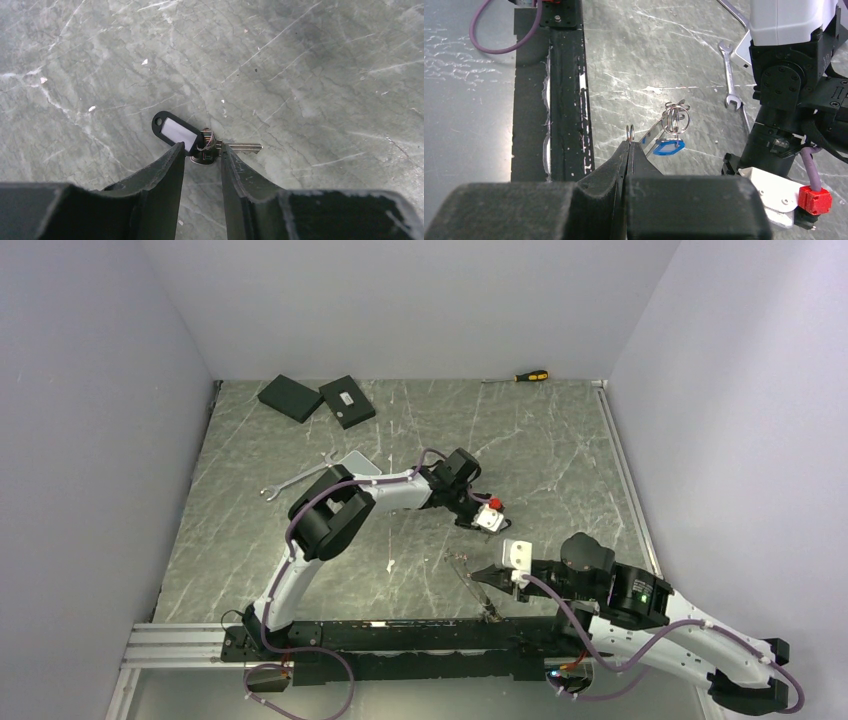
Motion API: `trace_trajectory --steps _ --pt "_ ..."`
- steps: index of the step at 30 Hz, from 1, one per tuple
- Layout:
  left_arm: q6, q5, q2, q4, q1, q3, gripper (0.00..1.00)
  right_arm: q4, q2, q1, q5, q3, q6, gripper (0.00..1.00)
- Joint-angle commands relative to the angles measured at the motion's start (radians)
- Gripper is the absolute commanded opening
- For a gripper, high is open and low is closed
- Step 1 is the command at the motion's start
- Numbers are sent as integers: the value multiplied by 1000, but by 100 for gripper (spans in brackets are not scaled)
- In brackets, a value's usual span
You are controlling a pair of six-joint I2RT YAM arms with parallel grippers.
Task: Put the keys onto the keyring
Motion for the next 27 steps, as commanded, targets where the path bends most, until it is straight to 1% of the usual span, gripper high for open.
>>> trace_trajectory --steps 1,7,12,17,20,25,27 --pt "9 45 -5 -6 -9 18 38 42 -23 5 4 8 6 0" --pt "7 38 9 -5 -15 23 38 42 -33 6 4 4 5 0" --pt "2 17 24 12 -20 28 33 41 -41 5 4 5 6 0" --pt "-4 12 29 25 -20 28 31 43 -48 5 7 1 8 0" --pt "-7 18 29 20 -20 36 31 44 -49 6 7 0 8 0" --pt "-17 39 28 -1 -22 54 36 44 -51 5 7 -1 8 0" --pt "-23 45 27 -4 -22 62 36 45 -51 5 7 -3 8 0"
